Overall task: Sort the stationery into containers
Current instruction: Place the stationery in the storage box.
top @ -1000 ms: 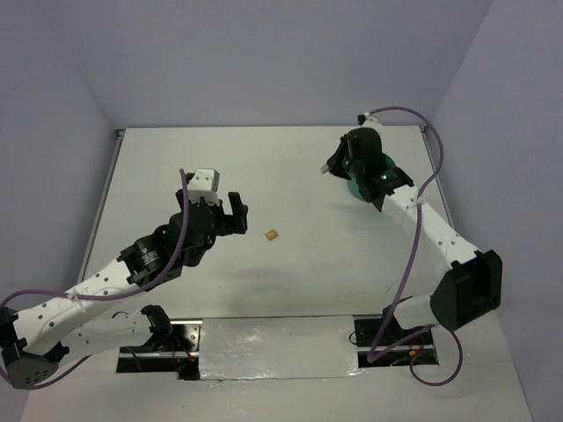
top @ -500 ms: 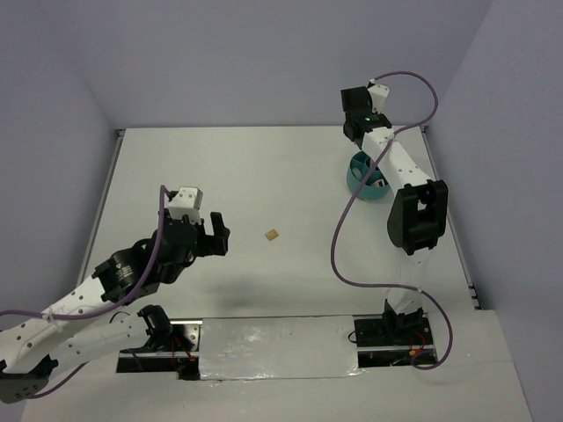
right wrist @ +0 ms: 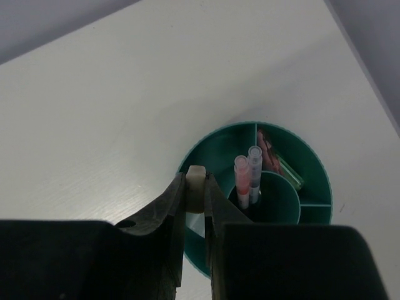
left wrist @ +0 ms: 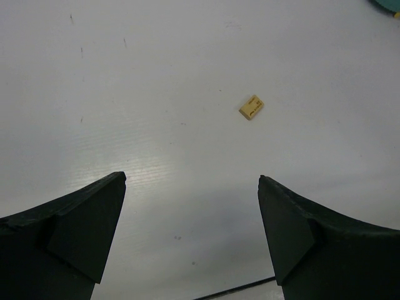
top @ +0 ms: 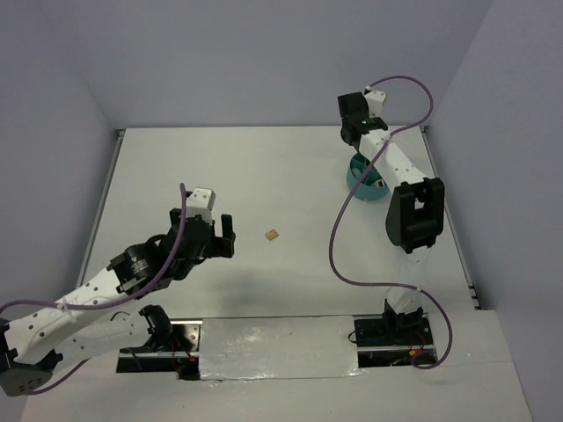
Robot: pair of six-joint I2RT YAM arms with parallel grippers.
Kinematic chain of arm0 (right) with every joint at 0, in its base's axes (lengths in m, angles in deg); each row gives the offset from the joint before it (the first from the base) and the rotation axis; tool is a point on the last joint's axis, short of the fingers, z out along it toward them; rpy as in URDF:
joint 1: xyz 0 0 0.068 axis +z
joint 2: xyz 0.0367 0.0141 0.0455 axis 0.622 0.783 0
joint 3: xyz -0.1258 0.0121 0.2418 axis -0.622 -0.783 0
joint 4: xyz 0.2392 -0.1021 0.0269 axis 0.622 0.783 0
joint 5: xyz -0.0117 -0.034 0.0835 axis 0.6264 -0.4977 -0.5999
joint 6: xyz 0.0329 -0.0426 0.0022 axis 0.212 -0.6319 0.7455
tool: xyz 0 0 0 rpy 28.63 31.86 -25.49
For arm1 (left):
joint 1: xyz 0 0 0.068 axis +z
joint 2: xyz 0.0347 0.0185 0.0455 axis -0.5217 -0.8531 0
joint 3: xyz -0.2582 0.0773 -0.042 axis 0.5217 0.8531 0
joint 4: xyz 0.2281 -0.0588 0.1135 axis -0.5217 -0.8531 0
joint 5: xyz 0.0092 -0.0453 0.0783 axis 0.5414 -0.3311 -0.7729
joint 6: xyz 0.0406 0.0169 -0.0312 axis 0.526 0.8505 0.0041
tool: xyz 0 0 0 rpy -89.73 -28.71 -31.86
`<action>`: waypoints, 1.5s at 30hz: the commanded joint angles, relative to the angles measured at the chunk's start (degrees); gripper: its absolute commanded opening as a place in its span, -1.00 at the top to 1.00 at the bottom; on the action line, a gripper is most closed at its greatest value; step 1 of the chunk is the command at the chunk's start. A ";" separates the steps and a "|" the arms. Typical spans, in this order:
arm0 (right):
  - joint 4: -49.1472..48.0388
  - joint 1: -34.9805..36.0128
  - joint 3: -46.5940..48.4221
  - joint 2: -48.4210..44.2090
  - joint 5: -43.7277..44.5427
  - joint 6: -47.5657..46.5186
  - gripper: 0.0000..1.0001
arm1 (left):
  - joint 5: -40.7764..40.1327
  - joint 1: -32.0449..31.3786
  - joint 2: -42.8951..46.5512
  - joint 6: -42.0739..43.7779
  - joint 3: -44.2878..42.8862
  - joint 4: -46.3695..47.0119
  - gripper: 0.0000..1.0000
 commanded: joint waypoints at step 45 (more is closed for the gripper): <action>-11.51 9.84 -30.30 -38.86 -40.80 -9.95 -0.99 | 12.89 3.50 -36.39 10.89 -3.18 27.83 -0.99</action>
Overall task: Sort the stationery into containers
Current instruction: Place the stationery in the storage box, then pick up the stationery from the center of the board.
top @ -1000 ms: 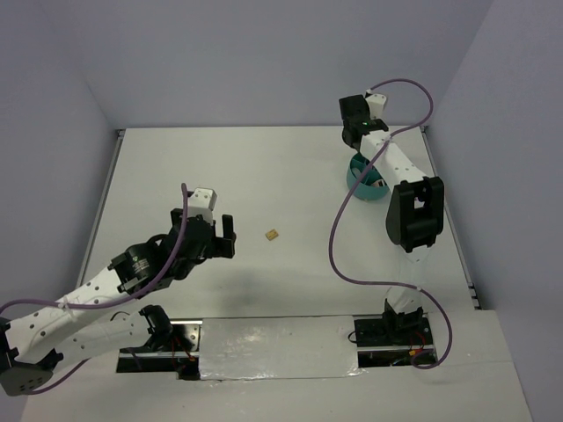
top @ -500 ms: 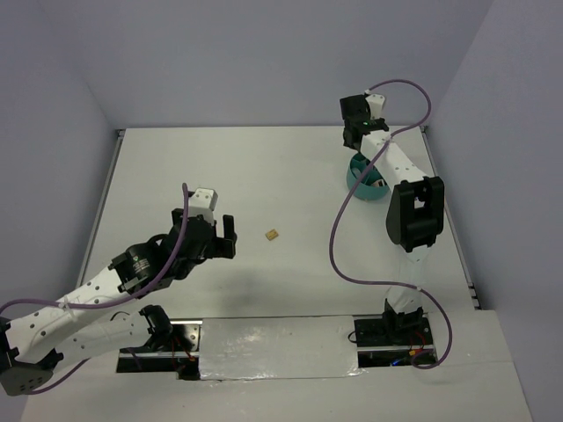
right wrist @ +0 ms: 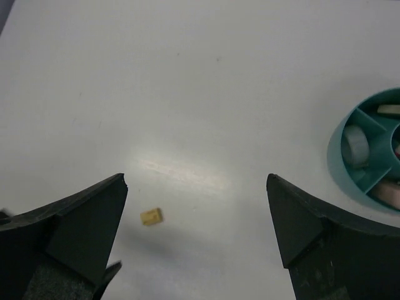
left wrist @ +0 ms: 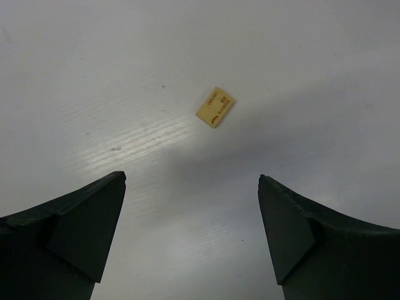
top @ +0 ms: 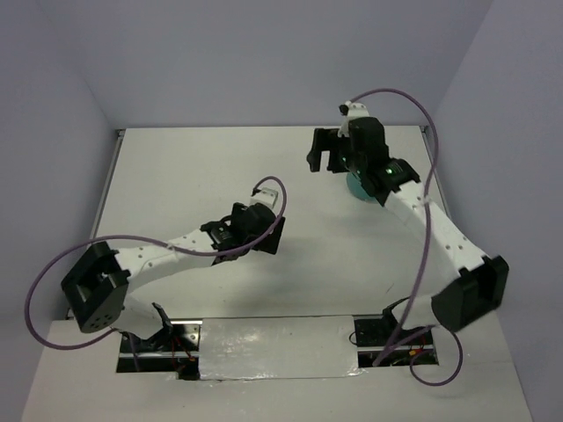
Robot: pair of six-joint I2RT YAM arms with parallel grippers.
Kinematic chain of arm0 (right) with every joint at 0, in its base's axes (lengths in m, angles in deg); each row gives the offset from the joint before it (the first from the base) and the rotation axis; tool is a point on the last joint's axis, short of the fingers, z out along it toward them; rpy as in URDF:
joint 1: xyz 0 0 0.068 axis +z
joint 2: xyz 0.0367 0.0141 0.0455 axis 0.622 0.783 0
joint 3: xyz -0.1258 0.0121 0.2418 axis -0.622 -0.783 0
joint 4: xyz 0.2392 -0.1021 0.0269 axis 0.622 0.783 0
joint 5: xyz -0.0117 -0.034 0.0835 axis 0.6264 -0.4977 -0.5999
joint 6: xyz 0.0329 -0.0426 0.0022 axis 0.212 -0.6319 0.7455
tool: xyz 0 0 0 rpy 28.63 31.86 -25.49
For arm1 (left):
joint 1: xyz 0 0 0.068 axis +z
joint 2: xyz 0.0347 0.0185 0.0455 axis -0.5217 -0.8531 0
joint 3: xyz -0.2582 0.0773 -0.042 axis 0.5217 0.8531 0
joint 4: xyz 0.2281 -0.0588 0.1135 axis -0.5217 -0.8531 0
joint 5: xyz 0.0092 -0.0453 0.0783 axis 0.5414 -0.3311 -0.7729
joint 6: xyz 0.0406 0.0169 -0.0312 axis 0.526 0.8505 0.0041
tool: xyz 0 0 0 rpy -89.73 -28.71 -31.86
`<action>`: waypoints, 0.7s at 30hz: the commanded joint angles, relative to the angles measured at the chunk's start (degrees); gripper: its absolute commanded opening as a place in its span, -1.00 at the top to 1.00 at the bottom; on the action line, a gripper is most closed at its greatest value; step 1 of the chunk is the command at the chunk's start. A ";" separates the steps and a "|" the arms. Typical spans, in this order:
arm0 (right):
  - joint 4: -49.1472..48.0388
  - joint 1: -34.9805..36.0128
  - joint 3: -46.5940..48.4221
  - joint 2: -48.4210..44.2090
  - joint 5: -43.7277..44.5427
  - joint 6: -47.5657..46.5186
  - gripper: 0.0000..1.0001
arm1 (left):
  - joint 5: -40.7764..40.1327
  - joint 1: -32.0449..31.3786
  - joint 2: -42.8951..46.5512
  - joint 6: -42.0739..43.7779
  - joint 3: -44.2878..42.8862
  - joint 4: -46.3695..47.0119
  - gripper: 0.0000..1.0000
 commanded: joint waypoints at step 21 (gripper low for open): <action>-7.15 -1.29 -18.41 -19.08 -16.09 -2.38 -0.99 | 27.18 12.06 -22.49 21.56 -4.25 14.30 -0.67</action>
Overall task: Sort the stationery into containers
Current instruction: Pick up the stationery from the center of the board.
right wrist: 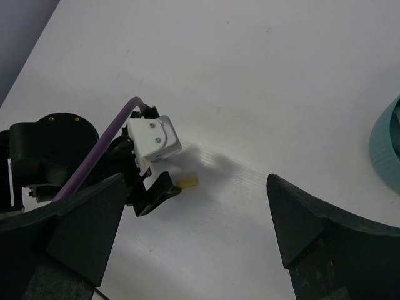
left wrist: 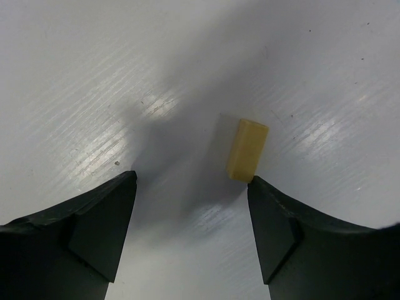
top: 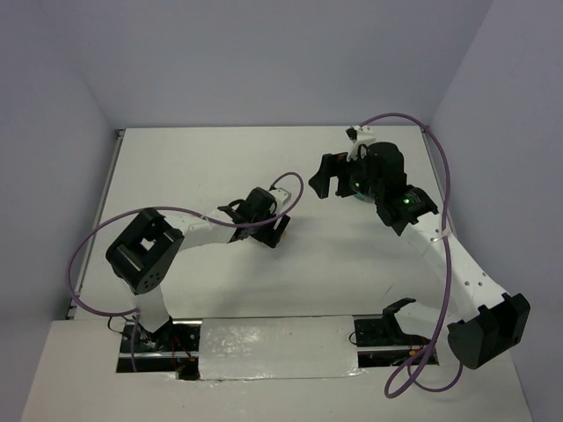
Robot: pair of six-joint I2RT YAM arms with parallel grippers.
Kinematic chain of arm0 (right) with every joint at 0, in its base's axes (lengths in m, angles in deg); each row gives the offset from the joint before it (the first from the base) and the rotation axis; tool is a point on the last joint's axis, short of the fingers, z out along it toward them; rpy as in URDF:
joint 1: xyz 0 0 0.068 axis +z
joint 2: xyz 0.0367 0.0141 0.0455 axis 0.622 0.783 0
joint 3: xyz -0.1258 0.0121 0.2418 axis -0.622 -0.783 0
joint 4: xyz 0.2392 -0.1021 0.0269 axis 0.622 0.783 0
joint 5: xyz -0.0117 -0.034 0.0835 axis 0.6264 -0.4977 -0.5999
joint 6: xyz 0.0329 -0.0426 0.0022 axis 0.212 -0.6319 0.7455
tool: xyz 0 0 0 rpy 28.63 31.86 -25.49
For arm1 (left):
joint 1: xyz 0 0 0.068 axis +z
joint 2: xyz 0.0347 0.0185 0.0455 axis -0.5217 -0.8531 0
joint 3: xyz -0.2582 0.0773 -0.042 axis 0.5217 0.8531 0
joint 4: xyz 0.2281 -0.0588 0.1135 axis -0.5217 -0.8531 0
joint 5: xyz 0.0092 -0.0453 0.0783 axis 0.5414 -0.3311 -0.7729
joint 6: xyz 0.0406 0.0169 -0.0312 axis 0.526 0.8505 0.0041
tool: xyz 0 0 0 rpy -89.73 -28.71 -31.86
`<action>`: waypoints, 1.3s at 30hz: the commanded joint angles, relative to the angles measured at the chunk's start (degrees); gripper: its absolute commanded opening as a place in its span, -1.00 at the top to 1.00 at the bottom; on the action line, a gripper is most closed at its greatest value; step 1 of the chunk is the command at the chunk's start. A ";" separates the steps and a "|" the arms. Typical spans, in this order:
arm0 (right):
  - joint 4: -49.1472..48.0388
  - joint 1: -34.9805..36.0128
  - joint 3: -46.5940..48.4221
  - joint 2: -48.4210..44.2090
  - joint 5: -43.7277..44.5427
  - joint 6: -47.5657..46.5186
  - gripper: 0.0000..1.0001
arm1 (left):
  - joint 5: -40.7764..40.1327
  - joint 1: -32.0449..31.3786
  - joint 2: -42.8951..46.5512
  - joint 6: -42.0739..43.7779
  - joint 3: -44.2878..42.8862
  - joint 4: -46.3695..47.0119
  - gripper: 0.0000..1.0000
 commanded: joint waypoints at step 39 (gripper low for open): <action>-4.38 -1.38 -1.54 -1.88 -3.07 0.07 -0.99 | 5.40 -2.47 -2.86 4.15 -3.37 3.85 1.00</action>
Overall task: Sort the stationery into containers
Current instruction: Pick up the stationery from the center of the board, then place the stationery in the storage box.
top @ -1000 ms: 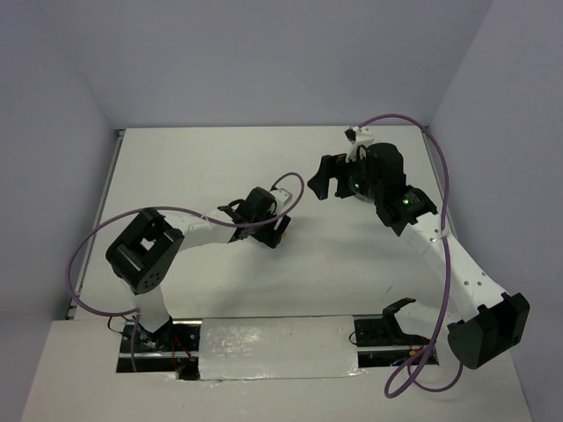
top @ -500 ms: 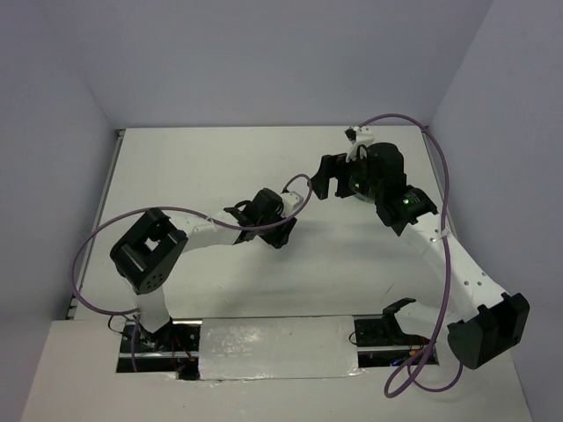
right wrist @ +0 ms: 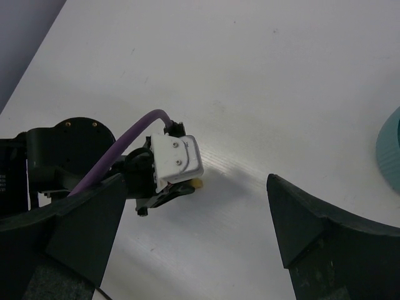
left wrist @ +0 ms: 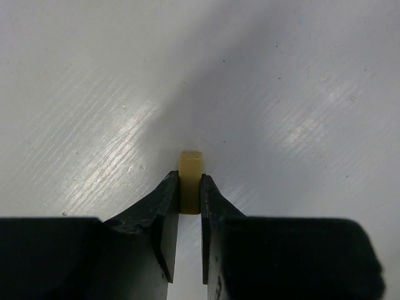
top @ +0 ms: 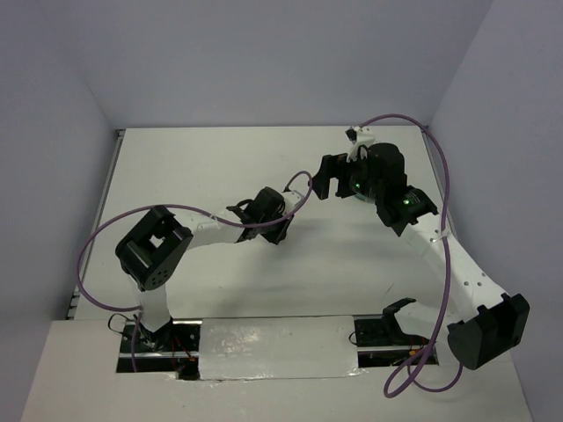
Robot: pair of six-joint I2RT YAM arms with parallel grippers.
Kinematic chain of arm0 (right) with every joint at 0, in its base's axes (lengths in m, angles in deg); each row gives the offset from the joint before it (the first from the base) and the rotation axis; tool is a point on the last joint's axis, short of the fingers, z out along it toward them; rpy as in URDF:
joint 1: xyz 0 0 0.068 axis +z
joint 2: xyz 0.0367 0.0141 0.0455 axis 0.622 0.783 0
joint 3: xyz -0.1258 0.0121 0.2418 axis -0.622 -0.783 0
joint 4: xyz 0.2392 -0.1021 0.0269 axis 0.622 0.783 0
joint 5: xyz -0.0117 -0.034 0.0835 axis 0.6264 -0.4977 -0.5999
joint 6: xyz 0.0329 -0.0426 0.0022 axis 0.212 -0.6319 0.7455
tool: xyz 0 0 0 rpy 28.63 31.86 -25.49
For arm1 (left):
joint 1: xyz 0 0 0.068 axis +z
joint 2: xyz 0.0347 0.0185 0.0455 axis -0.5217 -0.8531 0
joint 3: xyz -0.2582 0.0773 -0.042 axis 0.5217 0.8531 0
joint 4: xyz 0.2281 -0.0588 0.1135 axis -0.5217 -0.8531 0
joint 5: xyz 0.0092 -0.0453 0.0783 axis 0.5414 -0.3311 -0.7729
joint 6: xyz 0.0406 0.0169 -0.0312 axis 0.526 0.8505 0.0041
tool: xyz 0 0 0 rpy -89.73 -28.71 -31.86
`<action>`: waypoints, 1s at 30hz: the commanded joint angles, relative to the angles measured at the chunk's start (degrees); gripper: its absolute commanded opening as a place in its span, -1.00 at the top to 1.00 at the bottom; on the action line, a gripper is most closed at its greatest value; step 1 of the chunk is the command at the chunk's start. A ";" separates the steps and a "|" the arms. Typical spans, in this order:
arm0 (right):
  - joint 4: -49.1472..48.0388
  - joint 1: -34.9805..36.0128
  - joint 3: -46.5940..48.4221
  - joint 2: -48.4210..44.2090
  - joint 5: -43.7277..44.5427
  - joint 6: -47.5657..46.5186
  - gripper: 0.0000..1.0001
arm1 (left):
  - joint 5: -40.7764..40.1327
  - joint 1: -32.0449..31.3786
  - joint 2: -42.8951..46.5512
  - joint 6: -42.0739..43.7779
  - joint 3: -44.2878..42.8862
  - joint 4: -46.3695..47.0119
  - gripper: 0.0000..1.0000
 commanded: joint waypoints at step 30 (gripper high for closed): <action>-13.92 9.23 -8.04 -9.49 -44.22 -7.95 -0.30 | 43.93 4.09 49.40 -11.37 16.81 21.63 1.00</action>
